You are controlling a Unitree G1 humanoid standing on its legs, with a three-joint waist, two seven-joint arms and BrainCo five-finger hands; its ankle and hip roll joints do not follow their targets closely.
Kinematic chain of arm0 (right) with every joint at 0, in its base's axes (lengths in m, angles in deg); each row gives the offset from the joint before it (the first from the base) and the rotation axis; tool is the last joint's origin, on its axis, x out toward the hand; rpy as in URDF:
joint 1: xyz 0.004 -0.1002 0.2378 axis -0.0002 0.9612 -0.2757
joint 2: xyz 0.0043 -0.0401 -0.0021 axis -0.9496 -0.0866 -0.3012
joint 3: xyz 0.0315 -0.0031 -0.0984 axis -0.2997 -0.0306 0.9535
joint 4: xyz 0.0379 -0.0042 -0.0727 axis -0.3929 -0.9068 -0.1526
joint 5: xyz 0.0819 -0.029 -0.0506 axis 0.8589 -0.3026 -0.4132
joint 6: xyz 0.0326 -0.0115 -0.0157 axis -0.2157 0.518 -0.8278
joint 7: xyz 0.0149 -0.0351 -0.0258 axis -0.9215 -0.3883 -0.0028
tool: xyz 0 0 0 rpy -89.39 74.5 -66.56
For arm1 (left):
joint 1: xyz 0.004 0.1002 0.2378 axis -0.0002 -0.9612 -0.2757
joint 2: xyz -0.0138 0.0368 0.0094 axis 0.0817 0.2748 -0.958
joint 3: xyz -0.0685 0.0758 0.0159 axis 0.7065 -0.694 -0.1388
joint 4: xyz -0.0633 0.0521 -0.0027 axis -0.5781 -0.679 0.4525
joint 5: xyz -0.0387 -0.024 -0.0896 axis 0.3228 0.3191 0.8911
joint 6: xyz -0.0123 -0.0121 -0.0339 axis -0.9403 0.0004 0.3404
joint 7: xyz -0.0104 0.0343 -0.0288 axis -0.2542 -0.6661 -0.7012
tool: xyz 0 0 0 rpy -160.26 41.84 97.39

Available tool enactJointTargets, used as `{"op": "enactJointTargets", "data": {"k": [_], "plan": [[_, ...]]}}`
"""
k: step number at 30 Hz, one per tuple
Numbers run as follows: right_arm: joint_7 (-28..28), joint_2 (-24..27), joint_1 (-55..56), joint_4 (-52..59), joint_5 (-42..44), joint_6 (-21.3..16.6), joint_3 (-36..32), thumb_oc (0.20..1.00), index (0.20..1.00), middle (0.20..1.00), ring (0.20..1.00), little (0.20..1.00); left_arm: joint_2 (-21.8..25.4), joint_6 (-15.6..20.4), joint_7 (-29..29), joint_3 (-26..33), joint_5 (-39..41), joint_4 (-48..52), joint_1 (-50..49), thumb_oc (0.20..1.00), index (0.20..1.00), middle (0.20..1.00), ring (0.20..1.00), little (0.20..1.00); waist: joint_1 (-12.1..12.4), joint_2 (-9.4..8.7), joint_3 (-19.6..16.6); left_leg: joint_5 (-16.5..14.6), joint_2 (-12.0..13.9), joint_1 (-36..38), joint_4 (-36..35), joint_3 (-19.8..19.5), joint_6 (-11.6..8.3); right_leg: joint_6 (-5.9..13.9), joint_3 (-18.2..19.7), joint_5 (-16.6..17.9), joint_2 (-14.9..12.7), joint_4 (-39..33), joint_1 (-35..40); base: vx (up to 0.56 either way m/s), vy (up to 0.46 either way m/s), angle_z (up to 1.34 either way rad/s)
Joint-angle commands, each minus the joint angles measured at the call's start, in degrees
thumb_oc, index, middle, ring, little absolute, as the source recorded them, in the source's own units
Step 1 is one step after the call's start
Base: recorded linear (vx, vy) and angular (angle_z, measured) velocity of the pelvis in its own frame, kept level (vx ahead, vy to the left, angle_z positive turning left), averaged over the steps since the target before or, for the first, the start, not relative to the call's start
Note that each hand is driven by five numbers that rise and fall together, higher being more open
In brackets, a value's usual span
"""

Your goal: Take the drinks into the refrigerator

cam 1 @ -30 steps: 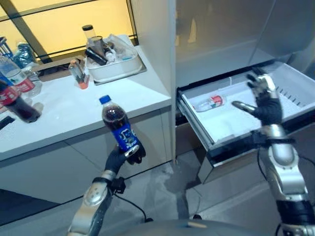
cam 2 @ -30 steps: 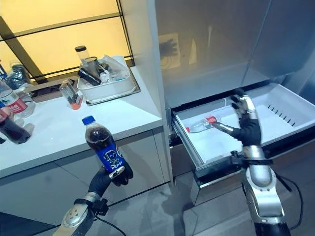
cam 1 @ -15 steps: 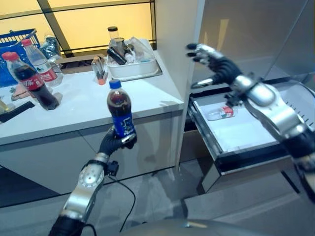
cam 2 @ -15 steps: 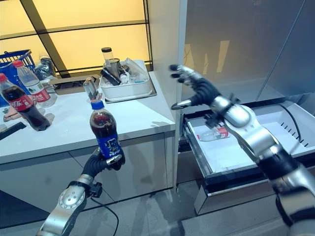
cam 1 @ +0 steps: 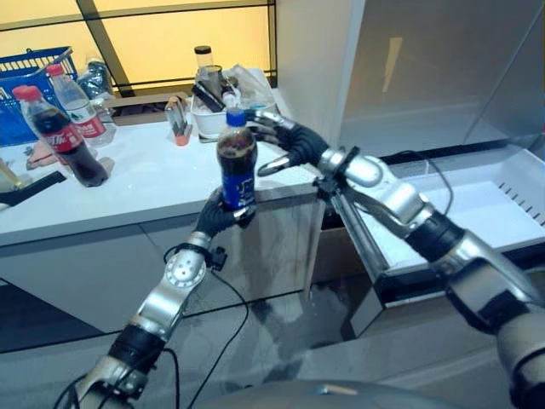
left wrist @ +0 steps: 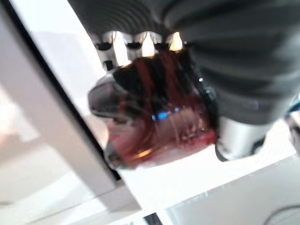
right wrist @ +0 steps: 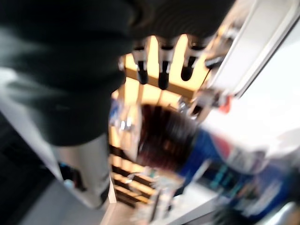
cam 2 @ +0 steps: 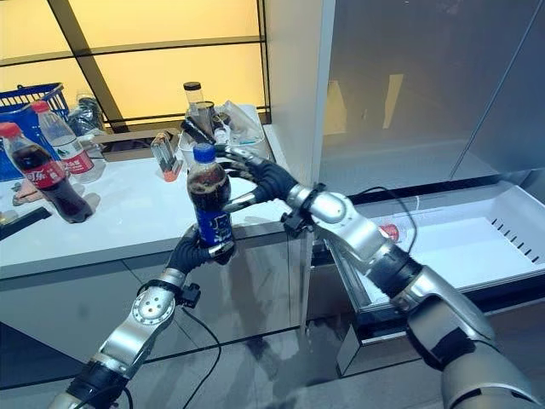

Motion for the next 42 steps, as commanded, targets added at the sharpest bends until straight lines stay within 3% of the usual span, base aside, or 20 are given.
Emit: {"op": "enactJointTargets", "data": {"k": [1,3,4,6,15,26,27,28,41,42], "plan": [[1.1,-3.2,-2.8,0.0,2.5,-2.7,2.7,1.0,1.0,1.0,1.0,1.0,0.9,8.2,4.9,-0.3,-3.7,0.0,14.5,0.2,0.2,0.2,0.2,0.2,0.7,-1.41,-2.1,-6.0,-2.2,2.9,0.1,1.4,1.55,0.95,0.6,-5.2,-0.2,1.2,2.6,0.0,0.0,0.0],[1.6,-4.2,-2.0,0.2,2.4,-2.9,2.6,1.0,1.0,1.0,1.0,1.0,0.7,8.3,5.9,-0.6,-4.5,-0.4,15.6,0.2,0.2,0.2,0.2,0.2,0.7,-1.29,-2.0,-6.0,-2.2,2.9,0.1,1.4,1.58,0.9,0.6,-5.3,-0.2,1.2,2.7,0.01,-0.001,0.02],[2.5,-8.2,0.0,-1.0,4.0,-2.5,2.5,1.0,1.0,1.0,1.0,1.0,0.6,7.9,7.3,-1.5,-6.1,-0.3,17.0,0.2,0.2,0.2,0.2,0.2,0.7,-1.22,-2.0,-6.1,-2.2,3.0,0.1,1.2,1.64,0.86,0.4,-5.4,-0.2,1.2,2.8,0.02,-0.004,0.04],[4.1,-11.4,0.1,-1.7,4.7,-2.7,3.5,1.0,1.0,1.0,1.0,1.0,1.4,7.5,8.4,-3.5,-8.8,-1.3,19.2,0.2,0.2,0.2,0.2,0.2,0.7,-0.97,-2.1,-6.1,-2.3,3.0,0.1,1.0,1.67,0.81,0.3,-5.6,-0.3,1.3,2.9,0.01,0.003,0.04],[8.0,-20.9,-1.0,-9.1,5.6,-3.1,5.4,1.0,1.0,1.0,1.0,1.0,2.1,6.7,8.5,-8.7,-12.5,-3.2,22.1,0.2,0.2,0.2,0.2,0.2,1.1,-0.92,-2.3,-6.1,-2.2,3.1,0.1,0.7,1.72,0.75,0.3,-5.8,-0.3,1.2,3.0,0.0,0.0,0.02],[11.4,-30.0,-11.5,-30.9,-9.3,-1.6,7.3,1.0,1.0,1.0,1.0,1.0,2.6,7.6,9.9,-13.2,-15.2,-3.6,24.4,0.2,0.2,0.2,0.2,0.2,2.7,-1.75,-2.7,-5.9,-2.5,2.6,0.1,0.0,1.79,0.78,-0.1,-5.4,-0.4,1.0,3.0,0.0,0.001,0.01],[11.8,-30.0,-11.7,-31.1,-9.5,-1.9,7.0,0.482,0.482,0.482,0.482,0.482,2.7,7.7,9.8,-13.4,-15.6,-3.2,24.5,0.2,0.2,0.2,0.2,0.2,2.8,-1.77,-2.7,-5.9,-2.5,2.6,0.1,0.0,1.84,0.83,-0.1,-5.4,-0.4,1.0,3.0,0.0,0.011,0.04],[11.6,-30.1,-11.2,-31.1,-9.6,-2.2,6.9,0.2,0.2,0.2,0.2,0.2,2.7,7.8,9.8,-13.4,-16.2,-2.7,24.6,0.2,0.2,0.2,0.2,0.2,2.8,-1.83,-2.7,-5.9,-2.6,2.6,0.1,-0.1,1.89,0.86,-0.1,-5.4,-0.4,1.0,3.0,0.0,0.016,0.05],[12.2,-25.0,-5.3,-21.9,-6.9,-3.7,2.9,0.2,0.2,0.2,0.2,0.2,1.5,6.7,8.7,-10.7,-14.9,-4.0,20.1,0.2,0.2,0.2,0.2,0.2,2.3,-1.68,-2.3,-5.6,-2.6,2.0,0.1,0.1,2.2,1.1,0.2,-4.8,-0.7,0.9,2.0,-0.01,0.008,0.03],[12.1,-24.2,-4.9,-21.0,-6.9,-3.7,2.5,0.2,0.2,0.2,0.2,0.2,1.4,6.7,8.4,-10.2,-14.3,-4.1,19.3,0.567,0.567,0.567,0.567,0.567,2.3,-1.66,-2.2,-5.6,-2.6,2.0,0.1,0.2,2.21,1.11,0.3,-4.7,-0.7,0.9,1.9,0.0,0.0,0.0]]}}
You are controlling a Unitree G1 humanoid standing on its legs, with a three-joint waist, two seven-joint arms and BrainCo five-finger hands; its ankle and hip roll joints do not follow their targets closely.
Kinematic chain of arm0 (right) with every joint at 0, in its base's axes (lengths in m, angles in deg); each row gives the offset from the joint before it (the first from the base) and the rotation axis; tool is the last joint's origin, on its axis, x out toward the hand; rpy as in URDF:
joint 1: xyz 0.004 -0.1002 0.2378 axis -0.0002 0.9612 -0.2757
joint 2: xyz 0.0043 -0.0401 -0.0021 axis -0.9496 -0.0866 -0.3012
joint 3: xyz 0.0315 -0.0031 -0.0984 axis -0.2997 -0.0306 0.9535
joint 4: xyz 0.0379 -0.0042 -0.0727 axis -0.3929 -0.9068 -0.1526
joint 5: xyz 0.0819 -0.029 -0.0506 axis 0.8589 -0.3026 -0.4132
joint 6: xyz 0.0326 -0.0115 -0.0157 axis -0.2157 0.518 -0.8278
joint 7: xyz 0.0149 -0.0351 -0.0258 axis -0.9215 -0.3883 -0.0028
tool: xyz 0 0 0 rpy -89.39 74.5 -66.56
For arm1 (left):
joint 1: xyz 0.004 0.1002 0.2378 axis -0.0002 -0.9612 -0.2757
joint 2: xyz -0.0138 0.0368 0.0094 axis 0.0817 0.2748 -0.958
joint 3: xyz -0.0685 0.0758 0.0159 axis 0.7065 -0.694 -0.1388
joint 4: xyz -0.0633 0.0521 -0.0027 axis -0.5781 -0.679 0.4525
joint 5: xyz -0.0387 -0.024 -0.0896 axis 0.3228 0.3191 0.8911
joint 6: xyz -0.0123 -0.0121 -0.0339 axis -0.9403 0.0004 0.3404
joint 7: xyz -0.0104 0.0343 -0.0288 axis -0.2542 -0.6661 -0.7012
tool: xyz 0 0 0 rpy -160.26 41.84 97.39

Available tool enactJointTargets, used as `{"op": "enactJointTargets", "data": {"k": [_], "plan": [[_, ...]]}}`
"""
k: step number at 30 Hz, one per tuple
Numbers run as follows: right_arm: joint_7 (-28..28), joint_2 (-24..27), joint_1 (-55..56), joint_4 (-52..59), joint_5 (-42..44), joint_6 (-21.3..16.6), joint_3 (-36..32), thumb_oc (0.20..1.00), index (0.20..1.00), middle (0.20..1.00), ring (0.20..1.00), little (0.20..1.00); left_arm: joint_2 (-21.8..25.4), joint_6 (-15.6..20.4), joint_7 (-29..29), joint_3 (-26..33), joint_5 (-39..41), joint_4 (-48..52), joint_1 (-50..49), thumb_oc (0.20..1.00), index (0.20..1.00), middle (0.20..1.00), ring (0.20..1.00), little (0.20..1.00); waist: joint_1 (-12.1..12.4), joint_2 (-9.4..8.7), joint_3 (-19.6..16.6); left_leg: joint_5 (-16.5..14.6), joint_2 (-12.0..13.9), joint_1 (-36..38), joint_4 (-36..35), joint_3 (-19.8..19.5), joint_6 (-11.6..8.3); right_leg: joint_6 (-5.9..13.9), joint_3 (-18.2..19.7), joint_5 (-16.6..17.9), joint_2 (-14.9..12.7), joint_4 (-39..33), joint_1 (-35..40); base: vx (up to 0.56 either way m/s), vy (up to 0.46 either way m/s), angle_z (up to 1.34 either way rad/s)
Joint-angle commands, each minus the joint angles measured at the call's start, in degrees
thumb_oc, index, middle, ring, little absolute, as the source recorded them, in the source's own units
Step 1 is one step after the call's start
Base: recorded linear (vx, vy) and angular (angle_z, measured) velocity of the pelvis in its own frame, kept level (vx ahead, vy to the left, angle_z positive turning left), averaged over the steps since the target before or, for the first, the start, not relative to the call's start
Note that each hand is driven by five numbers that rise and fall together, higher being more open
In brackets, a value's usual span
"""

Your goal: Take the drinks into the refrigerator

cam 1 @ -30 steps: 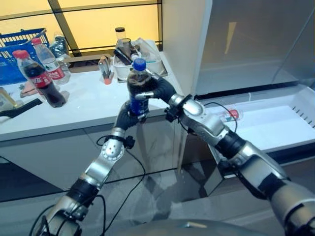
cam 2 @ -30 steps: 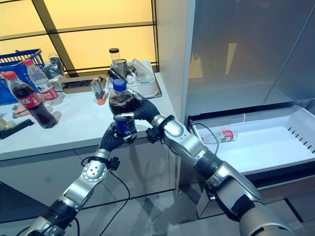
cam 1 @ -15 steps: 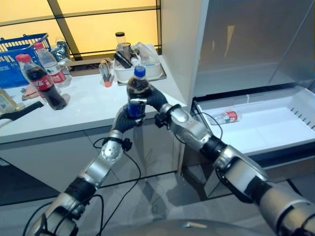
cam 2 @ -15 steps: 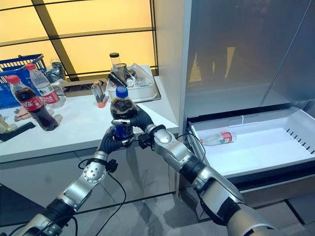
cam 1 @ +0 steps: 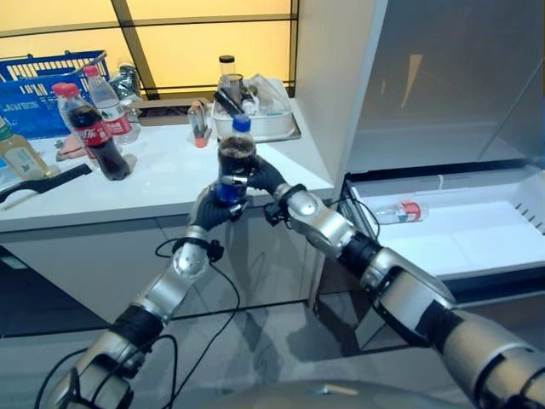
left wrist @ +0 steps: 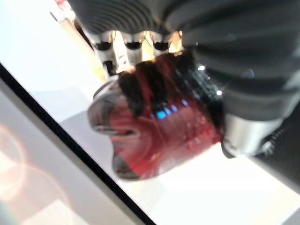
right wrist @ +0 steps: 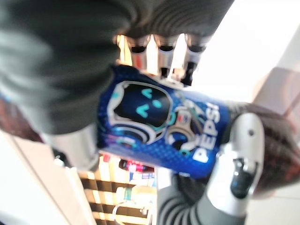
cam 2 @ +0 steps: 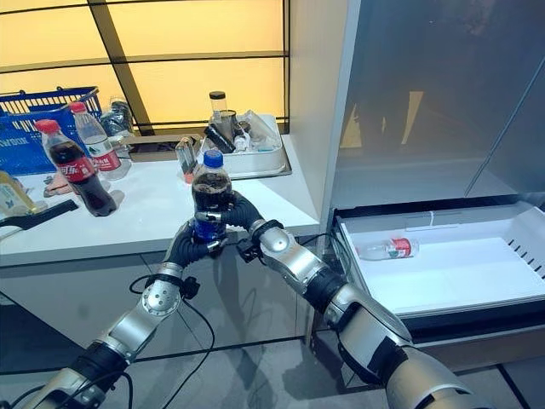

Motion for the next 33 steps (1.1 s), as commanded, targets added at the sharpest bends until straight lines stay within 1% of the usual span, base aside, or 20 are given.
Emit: {"op": "enactJointTargets", "data": {"k": [1,2,5,7,8,9,10,11,12,13,16,17,18,21,24,25,27,29,30,33], "plan": [[-1.4,-3.5,-6.2,5.1,0.4,-3.0,-1.1,0.2,0.2,0.2,0.2,0.2,-2.1,7.6,-2.1,-3.0,-4.1,5.5,12.4,1.0,1.0,1.0,1.0,1.0,-0.2,-1.22,0.1,-6.1,-3.1,2.4,0.1,2.0,2.89,1.64,2.3,-4.2,-1.0,0.5,1.2,-0.03,0.005,-0.03],[-1.6,-2.4,-5.5,6.6,0.9,-3.0,-1.6,0.2,0.2,0.2,0.2,0.2,-3.2,7.6,-2.3,-1.8,-0.8,4.6,10.4,1.0,1.0,1.0,1.0,1.0,-0.2,-1.2,0.2,-6.0,-3.1,2.3,0.1,2.0,2.89,1.61,2.3,-4.0,-1.0,0.5,1.2,-0.03,0.003,-0.03],[-2.1,1.2,-3.5,12.0,2.5,-3.1,-3.5,0.2,0.2,0.2,0.2,0.2,-4.5,7.3,-3.8,0.8,4.0,3.5,6.4,1.0,1.0,1.0,1.0,1.0,-0.3,-1.13,0.5,-5.8,-3.0,2.1,0.1,2.2,2.86,1.55,2.5,-3.9,-0.9,0.5,0.9,-0.01,0.0,0.0],[-2.5,3.6,-2.1,15.3,3.4,-3.3,-4.8,0.2,0.2,0.2,0.2,0.2,-4.5,7.2,-4.6,2.2,5.7,3.5,4.3,1.0,1.0,1.0,1.0,1.0,-0.3,-1.14,0.7,-5.7,-3.0,2.1,0.1,2.3,2.87,1.57,2.7,-3.7,-0.9,0.5,0.6,0.0,0.0,0.0],[-2.5,3.6,-2.1,15.3,3.4,-3.3,-4.8,0.2,0.2,0.2,0.2,0.2,-4.5,7.2,-4.6,2.2,5.7,3.5,4.3,1.0,1.0,1.0,1.0,1.0,-0.3,-1.13,0.7,-5.7,-3.0,2.0,0.1,2.3,2.87,1.57,2.7,-3.7,-0.9,0.5,0.6,0.0,0.0,0.0],[-2.4,5.2,-0.9,17.1,3.9,-3.6,-6.1,0.2,0.2,0.2,0.2,0.2,-5.2,7.2,-5.1,3.5,7.8,3.2,2.5,1.0,1.0,1.0,1.0,1.0,-0.3,-1.18,0.9,-5.7,-2.9,2.0,0.1,2.4,2.88,1.54,2.7,-3.7,-0.9,0.4,0.6,0.0,0.0,0.0],[-2.4,5.2,-0.9,17.1,3.9,-3.6,-6.1,0.2,0.2,0.2,0.2,0.2,-5.2,7.2,-5.1,3.5,7.8,3.2,2.5,1.0,1.0,1.0,1.0,1.0,-0.3,-1.18,0.9,-5.7,-2.9,2.0,0.1,2.4,2.88,1.54,2.7,-3.7,-0.9,0.4,0.6,0.0,0.0,0.0],[-2.5,8.6,1.7,21.3,4.3,-3.7,-8.2,0.2,0.2,0.2,0.2,0.2,-5.2,7.0,-6.4,5.9,10.2,4.5,-1.4,1.0,1.0,1.0,1.0,1.0,-0.3,-1.1,1.1,-5.7,-2.8,1.9,0.1,2.5,2.89,1.56,2.8,-3.6,-0.8,0.4,0.3,0.0,0.0,0.0],[-2.3,10.2,2.7,22.7,4.7,-3.9,-9.7,0.2,0.2,0.2,0.2,0.2,-5.1,7.2,-6.8,7.0,10.7,5.1,-2.9,1.0,1.0,1.0,1.0,1.0,-0.2,-1.08,1.2,-5.7,-2.8,1.9,0.1,2.7,2.9,1.6,2.8,-3.6,-0.8,0.4,0.2,-0.01,-0.015,-0.05],[-2.2,13.6,5.7,26.5,4.7,-4.5,-13.2,0.2,0.2,0.2,0.2,0.2,-6.0,7.4,-7.9,9.7,13.2,5.5,-7.4,1.0,1.0,1.0,1.0,1.0,-0.1,-1.07,1.5,-5.8,-2.8,1.9,0.1,2.7,2.98,1.64,2.9,-3.6,-0.8,0.3,0.1,0.0,-0.006,-0.05],[-2.4,18.1,10.1,31.1,4.0,-4.9,-18.0,0.2,0.2,0.2,0.2,0.2,-6.1,7.3,-9.7,12.6,14.3,7.2,-13.1,1.0,1.0,1.0,1.0,1.0,0.0,-1.08,1.6,-5.8,-2.8,1.7,0.1,2.7,3.08,1.76,2.9,-3.5,-0.7,0.4,-0.1,0.0,-0.002,-0.01],[-2.4,20.4,13.7,33.1,3.8,-5.9,-22.0,0.2,0.2,0.2,0.2,0.2,-6.3,7.1,-11.2,14.4,15.8,7.7,-16.7,1.0,1.0,1.0,1.0,1.0,-0.1,-1.07,1.8,-5.9,-2.8,1.7,0.1,2.7,3.13,1.85,2.8,-3.5,-0.8,0.3,0.0,0.0,0.0,0.0],[-2.4,20.4,14.0,33.3,3.8,-5.8,-22.1,0.2,0.2,0.2,0.2,0.2,-6.3,7.1,-11.2,14.3,15.8,7.8,-16.8,1.0,1.0,1.0,1.0,1.0,0.0,-1.09,1.7,-5.9,-2.8,1.7,0.1,2.7,3.13,1.85,2.8,-3.5,-0.8,0.3,-0.1,0.0,0.0,0.0],[-2.5,23.4,19.5,36.1,2.7,-6.8,-28.5,0.2,0.2,0.2,0.2,0.2,-5.6,6.8,-15.1,15.6,17.0,8.2,-20.2,1.0,1.0,1.0,1.0,1.0,-0.3,-1.01,2.0,-6.0,-2.8,1.5,0.1,2.6,3.25,1.99,2.9,-3.6,-0.8,0.3,-0.2,0.0,0.0,0.0],[-2.6,25.3,25.8,38.5,0.8,-7.5,-35.7,0.2,0.2,0.2,0.2,0.2,-5.6,6.4,-20.5,15.8,21.0,11.3,-23.7,1.0,1.0,1.0,1.0,1.0,-0.6,-1.05,2.1,-6.2,-3.0,1.4,0.1,2.4,3.5,2.16,3.2,-3.6,-0.7,0.3,-0.5,0.0,0.002,-0.02],[-2.6,25.3,26.0,38.6,0.8,-7.5,-35.8,0.2,0.2,0.2,0.2,0.2,-5.5,6.4,-20.6,15.7,21.0,11.3,-23.8,1.0,1.0,1.0,1.0,1.0,-0.5,-1.07,2.0,-6.2,-3.0,1.4,0.1,2.5,3.5,2.17,3.2,-3.6,-0.7,0.3,-0.5,0.0,0.001,-0.07],[-2.3,25.8,29.1,40.5,0.1,-8.1,-39.8,0.2,0.2,0.2,0.2,0.2,-6.5,5.8,-22.1,15.0,22.4,11.5,-24.1,1.0,1.0,1.0,1.0,1.0,-1.0,-1.14,2.3,-6.2,-3.1,1.3,0.1,2.5,3.6,2.25,3.4,-3.5,-0.7,0.3,-0.7,0.0,-0.005,-0.06],[-2.1,26.1,30.4,41.6,-0.2,-8.5,-41.5,0.2,0.2,0.2,0.2,0.2,-6.7,5.7,-22.3,14.7,22.3,11.6,-24.1,1.0,1.0,1.0,1.0,1.0,-1.2,-1.12,2.3,-6.2,-3.0,1.3,0.1,2.7,3.61,2.28,3.5,-3.5,-0.6,0.3,-0.8,0.0,0.001,-0.02],[-2.0,26.1,32.2,43.5,0.9,-9.6,-44.7,0.2,0.2,0.2,0.2,0.2,-6.8,5.5,-23.1,14.4,22.2,12.2,-24.2,1.0,1.0,1.0,1.0,1.0,-1.8,-1.15,2.4,-6.3,-3.1,1.3,0.1,2.9,3.71,2.34,3.9,-3.5,-0.5,0.3,-1.0,0.01,0.007,-0.09],[-1.6,26.3,35.9,46.7,1.3,-10.8,-50.7,0.2,0.2,0.2,0.2,0.2,-6.9,5.3,-23.9,14.5,21.9,12.9,-24.7,1.0,1.0,1.0,1.0,1.0,-2.7,-1.16,2.4,-6.4,-3.0,1.2,0.1,3.2,3.74,2.42,4.3,-3.6,-0.4,0.3,-1.2,0.01,0.004,-0.07]]}}
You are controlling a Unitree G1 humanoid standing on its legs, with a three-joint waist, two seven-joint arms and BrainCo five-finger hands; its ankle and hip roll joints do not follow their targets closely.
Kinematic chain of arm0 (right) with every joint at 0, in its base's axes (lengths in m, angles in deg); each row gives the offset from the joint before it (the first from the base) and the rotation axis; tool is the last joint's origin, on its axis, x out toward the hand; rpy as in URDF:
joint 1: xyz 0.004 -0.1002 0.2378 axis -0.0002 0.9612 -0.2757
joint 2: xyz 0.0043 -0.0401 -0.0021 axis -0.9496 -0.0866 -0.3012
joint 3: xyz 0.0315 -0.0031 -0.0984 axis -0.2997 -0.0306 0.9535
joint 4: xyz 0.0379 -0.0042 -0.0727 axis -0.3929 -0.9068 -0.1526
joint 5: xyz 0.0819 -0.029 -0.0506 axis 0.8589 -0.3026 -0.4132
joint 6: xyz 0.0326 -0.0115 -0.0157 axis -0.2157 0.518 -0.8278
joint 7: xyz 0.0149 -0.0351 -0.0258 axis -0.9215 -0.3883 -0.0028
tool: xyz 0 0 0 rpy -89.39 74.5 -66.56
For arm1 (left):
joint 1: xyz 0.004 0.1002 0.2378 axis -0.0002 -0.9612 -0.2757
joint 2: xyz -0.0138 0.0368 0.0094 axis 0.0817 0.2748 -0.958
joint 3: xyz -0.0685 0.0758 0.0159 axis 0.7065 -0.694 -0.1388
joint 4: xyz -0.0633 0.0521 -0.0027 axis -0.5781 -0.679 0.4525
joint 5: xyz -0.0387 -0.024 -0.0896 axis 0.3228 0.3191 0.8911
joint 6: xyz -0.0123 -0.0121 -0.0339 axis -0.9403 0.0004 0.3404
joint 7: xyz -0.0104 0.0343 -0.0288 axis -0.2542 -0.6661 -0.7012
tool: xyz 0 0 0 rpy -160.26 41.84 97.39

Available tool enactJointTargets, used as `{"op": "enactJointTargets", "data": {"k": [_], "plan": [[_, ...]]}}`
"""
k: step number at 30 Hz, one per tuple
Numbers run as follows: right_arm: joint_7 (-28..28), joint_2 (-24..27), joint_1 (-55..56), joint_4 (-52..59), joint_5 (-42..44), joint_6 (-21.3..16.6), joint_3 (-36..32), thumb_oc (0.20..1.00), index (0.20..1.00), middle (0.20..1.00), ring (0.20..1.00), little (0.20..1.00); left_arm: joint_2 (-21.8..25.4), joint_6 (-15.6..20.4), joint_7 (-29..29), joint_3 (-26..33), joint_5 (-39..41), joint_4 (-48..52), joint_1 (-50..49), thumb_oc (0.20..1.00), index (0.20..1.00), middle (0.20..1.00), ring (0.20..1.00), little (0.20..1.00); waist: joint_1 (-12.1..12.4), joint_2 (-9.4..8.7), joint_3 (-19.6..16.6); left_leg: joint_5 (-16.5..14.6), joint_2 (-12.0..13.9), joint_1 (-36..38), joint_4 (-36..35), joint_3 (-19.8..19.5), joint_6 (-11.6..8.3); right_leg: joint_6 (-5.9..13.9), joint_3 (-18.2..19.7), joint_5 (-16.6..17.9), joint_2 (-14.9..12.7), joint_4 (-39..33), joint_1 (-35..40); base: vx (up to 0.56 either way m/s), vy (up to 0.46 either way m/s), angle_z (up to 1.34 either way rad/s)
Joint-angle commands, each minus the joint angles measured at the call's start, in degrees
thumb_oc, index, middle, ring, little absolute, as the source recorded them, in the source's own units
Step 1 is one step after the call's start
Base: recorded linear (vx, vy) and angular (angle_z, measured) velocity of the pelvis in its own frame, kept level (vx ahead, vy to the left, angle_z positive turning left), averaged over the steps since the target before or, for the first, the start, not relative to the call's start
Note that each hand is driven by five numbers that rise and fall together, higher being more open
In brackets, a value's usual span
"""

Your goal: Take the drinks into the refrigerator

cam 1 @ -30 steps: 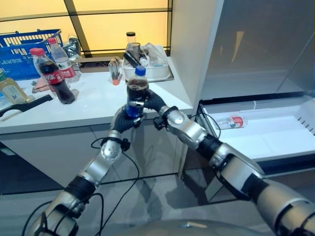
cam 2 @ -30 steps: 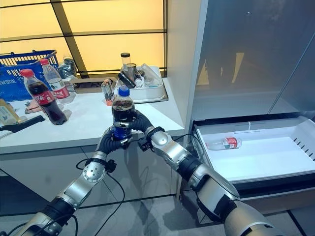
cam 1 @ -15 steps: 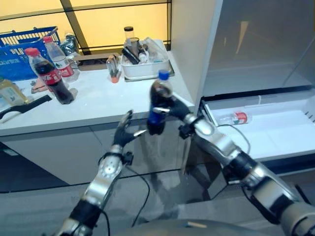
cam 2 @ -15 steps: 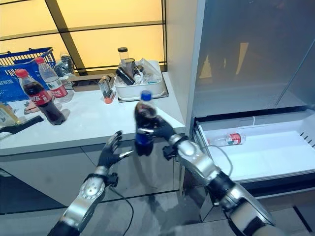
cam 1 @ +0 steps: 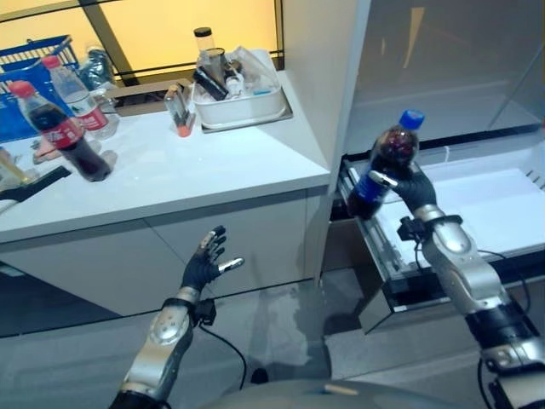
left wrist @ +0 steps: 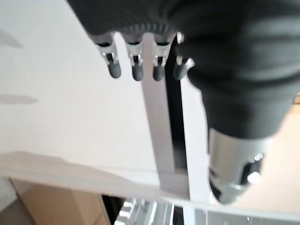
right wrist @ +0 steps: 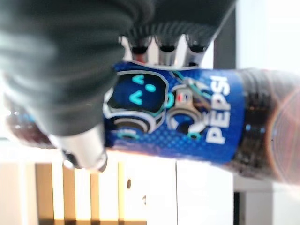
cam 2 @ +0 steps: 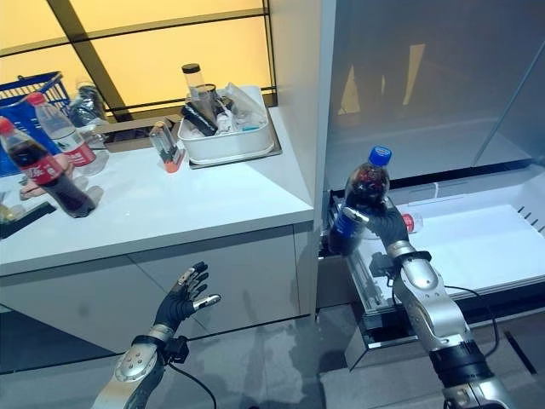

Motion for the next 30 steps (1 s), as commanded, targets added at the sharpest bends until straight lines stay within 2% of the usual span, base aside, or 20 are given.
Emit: {"op": "enactJointTargets", "data": {"k": [1,6,7,9,10,12,14,15,16,18,20,24,30], "plan": [[0.2,-0.2,-5.5,10.6,1.3,-11.3,-9.8,0.2,0.2,0.2,0.2,0.2,2.5,1.8,-1.3,0.7,1.0,1.9,1.5,1.0,1.0,1.0,1.0,1.0,-1.2,-3.8,-3.0,-5.9,-2.7,2.2,0.1,1.7,3.33,2.03,2.5,-3.3,-0.4,0.6,0.7,0.01,0.007,-0.05],[1.6,2.9,-0.8,8.4,3.3,-12.8,-19.2,0.2,0.2,0.2,0.2,0.2,3.5,1.9,-3.3,2.2,2.4,4.4,-0.5,1.0,1.0,1.0,1.0,1.0,-2.3,-4.13,-3.1,-6.2,-2.7,1.9,0.1,2.0,3.28,2.23,2.9,-3.3,-0.3,0.6,0.1,0.01,-0.004,-0.06],[1.6,2.9,-0.8,8.4,3.3,-12.8,-19.2,0.2,0.2,0.2,0.2,0.2,3.5,1.9,-3.3,2.2,2.4,4.4,-0.5,1.0,1.0,1.0,1.0,1.0,-2.3,-4.13,-3.1,-6.2,-2.7,1.9,0.1,2.0,3.28,2.23,2.9,-3.3,-0.3,0.6,0.1,0.02,-0.009,-0.08],[4.0,5.9,1.7,1.9,2.9,-12.7,-23.6,0.2,0.2,0.2,0.2,0.2,5.4,1.5,-4.8,3.4,3.6,7.2,-2.8,1.0,1.0,1.0,1.0,1.0,-2.8,-4.4,-2.9,-5.7,-2.7,1.5,0.1,2.3,3.27,2.27,3.1,-2.6,-0.3,0.5,-0.5,-0.02,-0.005,-0.07],[4.0,5.9,1.7,1.9,2.9,-12.7,-23.6,0.2,0.2,0.2,0.2,0.2,5.4,1.5,-4.8,3.4,3.6,7.2,-2.8,1.0,1.0,1.0,1.0,1.0,-2.8,-4.4,-2.9,-5.7,-2.7,1.5,0.1,2.3,3.27,2.27,3.1,-2.6,-0.3,0.5,-0.5,0.01,-0.012,-0.1],[4.6,9.1,2.3,-2.1,-1.7,-10.8,-23.0,0.2,0.2,0.2,0.2,0.2,7.3,1.5,-5.8,3.8,4.3,9.7,-3.6,1.0,1.0,1.0,1.0,1.0,-2.7,-4.46,-2.8,-6.4,-2.6,1.8,0.1,2.3,3.09,2.35,3.3,-3.2,-0.2,0.5,-0.4,0.04,-0.013,-0.08],[5.4,12.3,1.0,-11.0,-4.9,-8.9,-19.6,0.2,0.2,0.2,0.2,0.2,8.9,1.7,-6.2,3.5,5.4,12.0,-3.7,1.0,1.0,1.0,1.0,1.0,-2.4,-4.58,-2.6,-6.3,-2.6,1.7,0.1,2.4,2.98,2.38,3.4,-3.1,-0.2,0.5,-0.5,0.0,-0.006,-0.08],[5.3,12.3,0.8,-11.2,-4.9,-9.0,-19.5,0.2,0.2,0.2,0.2,0.2,8.9,1.7,-6.2,3.5,5.4,12.1,-3.7,1.0,1.0,1.0,1.0,1.0,-2.5,-4.57,-2.6,-6.3,-2.6,1.7,0.1,2.5,2.98,2.38,3.4,-3.1,-0.2,0.5,-0.5,-0.01,-0.01,-0.06],[6.3,14.4,-0.7,-16.6,-9.4,-6.6,-16.0,0.2,0.2,0.2,0.2,0.2,10.5,1.8,-6.4,3.2,6.0,15.2,-3.6,1.0,1.0,1.0,1.0,1.0,-2.0,-4.68,-2.1,-6.2,-2.6,1.6,0.1,2.5,2.95,2.39,3.4,-3.0,-0.1,0.5,-0.6,0.0,0.0,0.0],[6.2,14.9,-2.2,-19.7,-11.6,-5.7,-13.2,0.2,0.2,0.2,0.2,0.2,11.3,1.7,-6.6,3.5,6.7,17.6,-4.2,1.0,1.0,1.0,1.0,1.0,-1.7,-4.71,-1.7,-6.1,-2.6,1.4,0.1,2.4,2.99,2.39,3.4,-2.9,-0.1,0.5,-0.8,0.0,0.0,0.0],[6.0,14.9,-6.5,-28.9,-11.7,-5.0,-8.2,0.2,0.2,0.2,0.2,0.2,12.5,2.0,-6.7,2.7,7.5,19.4,-4.3,1.0,1.0,1.0,1.0,1.0,-0.9,-4.88,-1.2,-5.9,-2.7,1.0,0.1,2.2,2.99,2.37,3.2,-2.8,-0.1,0.5,-1.0,0.0,0.0,0.0],[5.6,15.1,-19.2,-45.8,-13.4,-3.6,3.6,0.2,0.2,0.2,0.2,0.2,14.5,2.3,-6.8,1.6,8.9,23.4,-4.7,1.0,1.0,1.0,1.0,1.0,0.7,-5.23,1.0,-4.9,-3.0,-1.2,0.2,1.7,2.97,2.39,2.6,-2.2,-0.3,0.6,-2.8,-0.07,-0.01,0.02],[4.8,16.5,-36.6,-61.9,-21.6,-1.5,18.6,0.2,0.2,0.2,0.2,0.2,16.9,3.3,-6.1,-1.0,8.7,25.0,-3.3,1.0,1.0,1.0,1.0,1.0,3.4,-5.52,5.2,-2.8,-3.5,-5.4,0.4,0.1,2.97,2.44,0.9,-1.2,-0.6,0.8,-6.0,-0.07,-0.003,0.18]]}}
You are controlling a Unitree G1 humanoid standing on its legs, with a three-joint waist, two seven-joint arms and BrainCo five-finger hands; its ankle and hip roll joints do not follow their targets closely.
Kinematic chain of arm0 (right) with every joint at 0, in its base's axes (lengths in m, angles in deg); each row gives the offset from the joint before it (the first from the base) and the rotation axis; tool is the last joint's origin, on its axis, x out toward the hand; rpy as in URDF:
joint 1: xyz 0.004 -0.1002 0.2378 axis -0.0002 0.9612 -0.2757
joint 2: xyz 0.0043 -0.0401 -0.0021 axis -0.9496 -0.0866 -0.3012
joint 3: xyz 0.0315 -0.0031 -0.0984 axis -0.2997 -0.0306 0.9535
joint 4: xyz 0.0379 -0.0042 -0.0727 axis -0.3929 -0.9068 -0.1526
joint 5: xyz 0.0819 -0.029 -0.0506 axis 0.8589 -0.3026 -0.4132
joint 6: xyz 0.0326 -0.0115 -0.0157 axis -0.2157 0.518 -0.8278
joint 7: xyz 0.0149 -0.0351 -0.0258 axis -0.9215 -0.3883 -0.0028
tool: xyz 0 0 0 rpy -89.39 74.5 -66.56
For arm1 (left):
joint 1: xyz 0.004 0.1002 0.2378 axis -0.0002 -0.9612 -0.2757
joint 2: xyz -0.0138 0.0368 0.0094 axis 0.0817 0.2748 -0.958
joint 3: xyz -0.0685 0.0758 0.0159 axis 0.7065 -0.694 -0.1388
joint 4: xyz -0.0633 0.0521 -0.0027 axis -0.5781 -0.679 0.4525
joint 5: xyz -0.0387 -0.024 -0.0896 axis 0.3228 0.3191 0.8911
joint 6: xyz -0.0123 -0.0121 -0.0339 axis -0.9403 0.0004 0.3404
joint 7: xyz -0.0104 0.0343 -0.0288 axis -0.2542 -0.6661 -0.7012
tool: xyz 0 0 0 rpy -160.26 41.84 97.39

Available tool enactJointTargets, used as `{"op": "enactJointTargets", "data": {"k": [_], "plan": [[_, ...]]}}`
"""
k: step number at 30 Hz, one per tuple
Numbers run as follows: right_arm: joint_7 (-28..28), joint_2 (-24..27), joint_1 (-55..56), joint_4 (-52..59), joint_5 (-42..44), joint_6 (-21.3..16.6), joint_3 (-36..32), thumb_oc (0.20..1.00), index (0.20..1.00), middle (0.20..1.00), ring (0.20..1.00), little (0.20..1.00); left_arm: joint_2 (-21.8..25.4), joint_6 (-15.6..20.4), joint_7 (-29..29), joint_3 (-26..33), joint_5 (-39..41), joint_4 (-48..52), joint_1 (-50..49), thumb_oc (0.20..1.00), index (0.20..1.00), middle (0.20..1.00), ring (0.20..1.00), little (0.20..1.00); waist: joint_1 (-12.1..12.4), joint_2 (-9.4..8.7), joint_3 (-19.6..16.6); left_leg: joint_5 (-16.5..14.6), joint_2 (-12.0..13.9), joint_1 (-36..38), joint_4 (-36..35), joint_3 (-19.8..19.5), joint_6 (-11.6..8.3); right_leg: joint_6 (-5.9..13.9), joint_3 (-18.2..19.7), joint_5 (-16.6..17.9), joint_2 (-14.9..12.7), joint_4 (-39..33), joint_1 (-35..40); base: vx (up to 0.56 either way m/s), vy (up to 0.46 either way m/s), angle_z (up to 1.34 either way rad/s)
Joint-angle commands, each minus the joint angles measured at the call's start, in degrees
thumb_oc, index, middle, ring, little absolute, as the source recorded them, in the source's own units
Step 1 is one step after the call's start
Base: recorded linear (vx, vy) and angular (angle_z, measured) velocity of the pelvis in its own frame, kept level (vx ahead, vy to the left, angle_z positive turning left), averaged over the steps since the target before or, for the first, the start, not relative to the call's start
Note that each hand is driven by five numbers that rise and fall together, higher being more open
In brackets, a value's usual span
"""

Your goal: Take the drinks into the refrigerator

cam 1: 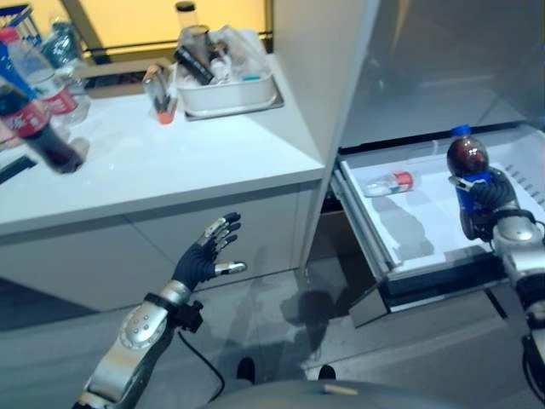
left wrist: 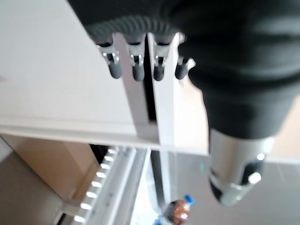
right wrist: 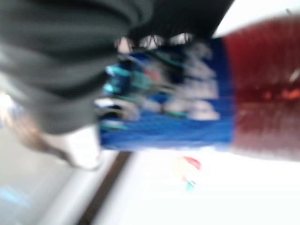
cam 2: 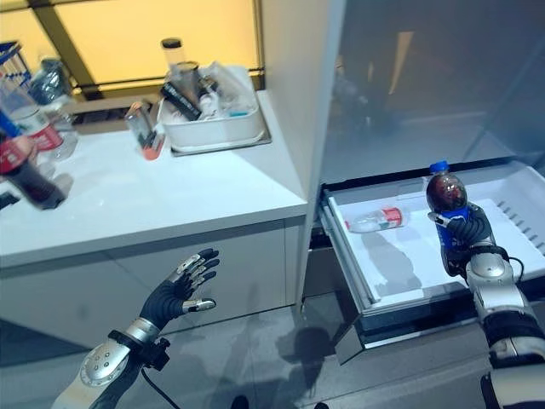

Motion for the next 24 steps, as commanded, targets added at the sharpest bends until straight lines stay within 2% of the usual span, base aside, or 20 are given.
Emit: {"op": "enactJointTargets", "data": {"k": [1,2,3,5,8,9,10,13,19,20,21,24], "plan": [[1.0,2.7,-12.0,-1.8,-3.7,-1.9,2.7,0.2,0.2,0.2,0.2,0.2,2.5,4.0,0.3,1.0,1.5,6.3,2.1,1.0,1.0,1.0,1.0,1.0,0.7,-2.31,4.4,-3.0,-3.2,-0.1,0.3,0.5,2.69,2.2,1.3,-1.9,-0.3,0.6,-0.8,-0.08,0.007,0.21],[1.5,2.7,-17.3,-4.5,-6.5,-1.4,6.3,0.2,0.2,0.2,0.2,0.2,2.7,4.3,0.8,0.1,1.2,6.4,2.8,1.0,1.0,1.0,1.0,1.0,1.5,-2.29,6.1,-2.3,-3.4,-1.7,0.4,0.1,2.74,2.25,0.8,-1.5,-0.4,0.7,-2.1,-0.06,0.007,0.08],[1.5,2.7,-17.3,-4.5,-6.5,-1.4,6.3,0.2,0.2,0.2,0.2,0.2,2.7,4.3,0.8,0.1,1.2,6.4,2.8,1.0,1.0,1.0,1.0,1.0,1.5,-2.29,6.1,-2.3,-3.4,-1.7,0.4,0.1,2.74,2.25,0.8,-1.5,-0.4,0.7,-2.1,-0.13,0.012,0.1],[1.9,2.7,-23.4,-8.3,-13.4,-0.7,12.8,0.2,0.2,0.2,0.2,0.2,2.3,5.0,2.2,-1.1,0.4,6.1,4.4,1.0,1.0,1.0,1.0,1.0,2.6,-2.24,8.9,-1.2,-3.7,-4.5,0.7,-0.6,2.72,2.17,0.2,-0.8,-0.6,1.0,-4.6,-0.12,0.01,0.17],[2.4,1.9,-26.1,-10.2,-21.5,0.1,17.7,0.2,0.2,0.2,0.2,0.2,1.7,5.7,3.7,-1.3,-1.2,7.0,5.7,1.0,1.0,1.0,1.0,1.0,3.6,-1.94,11.7,-0.1,-3.9,-6.9,0.9,-1.4,2.8,2.11,-0.3,-0.4,-0.8,1.7,-6.8,-0.09,0.009,0.16],[1.3,0.9,-26.1,-11.4,-27.5,0.1,21.5,0.2,0.2,0.2,0.2,0.2,1.2,6.4,4.5,-1.1,-2.3,7.5,6.7,1.0,1.0,1.0,1.0,1.0,4.6,-1.77,13.5,0.2,-3.8,-8.1,1.1,-1.8,2.67,2.02,-0.6,-0.6,-0.9,2.3,-7.8,-0.06,0.0,0.14],[1.3,0.9,-26.3,-11.5,-27.5,0.1,21.6,0.2,0.2,0.2,0.2,0.2,1.2,6.3,4.5,-1.0,-2.4,7.5,6.8,1.0,1.0,1.0,1.0,1.0,4.4,-1.78,13.4,0.5,-3.9,-8.4,1.0,-1.9,2.72,2.04,-0.7,-0.4,-1.0,2.3,-8.1,-0.06,-0.011,0.05],[-0.4,-2.1,-26.3,-13.8,-35.7,1.1,26.0,0.2,0.2,0.2,0.2,0.2,0.4,7.5,6.0,-0.9,-3.9,8.2,8.5,1.0,1.0,1.0,1.0,1.0,5.9,-1.52,15.5,1.2,-4.0,-10.2,1.1,-2.7,2.63,1.93,-1.5,-0.4,-1.4,2.9,-9.5,-0.06,-0.019,0.06],[-1.3,-12.6,-21.0,-17.5,-41.6,2.4,25.0,0.2,0.2,0.2,0.2,0.2,-2.4,8.5,8.8,-1.6,-7.5,8.0,14.5,1.0,1.0,1.0,1.0,1.0,8.6,0.63,18.6,2.6,-4.6,-13.1,1.2,-4.9,2.71,1.79,-3.3,-0.2,-2.3,3.3,-11.3,-0.04,-0.026,0.13],[-1.1,-13.8,-20.4,-17.6,-42.3,2.4,24.7,0.906,0.906,0.906,0.906,0.906,-3.1,8.7,9.4,-1.7,-7.7,7.8,15.3,1.0,1.0,1.0,1.0,1.0,8.8,1.03,18.8,2.7,-4.8,-13.2,1.2,-5.2,2.73,1.8,-3.7,-0.2,-2.4,3.2,-11.3,-0.02,0.004,0.21],[-1.4,-15.0,-20.3,-17.4,-42.4,2.4,24.7,1.0,1.0,1.0,1.0,1.0,-4.0,8.9,9.9,-1.8,-7.7,7.6,15.8,1.0,1.0,1.0,1.0,1.0,9.1,1.31,19.0,2.8,-4.9,-13.4,1.1,-5.4,2.68,1.84,-4.0,-0.2,-2.5,3.2,-11.3,-0.01,0.006,0.18],[0.0,-16.6,-20.4,-11.5,-38.3,1.2,23.0,1.0,1.0,1.0,1.0,1.0,-5.8,9.0,11.9,-1.7,-9.0,5.9,18.2,1.0,1.0,1.0,1.0,1.0,8.5,1.11,19.4,2.3,-5.0,-12.7,1.0,-5.4,2.63,1.84,-3.8,-0.4,-2.5,3.0,-10.7,-0.01,0.007,0.01]]}}
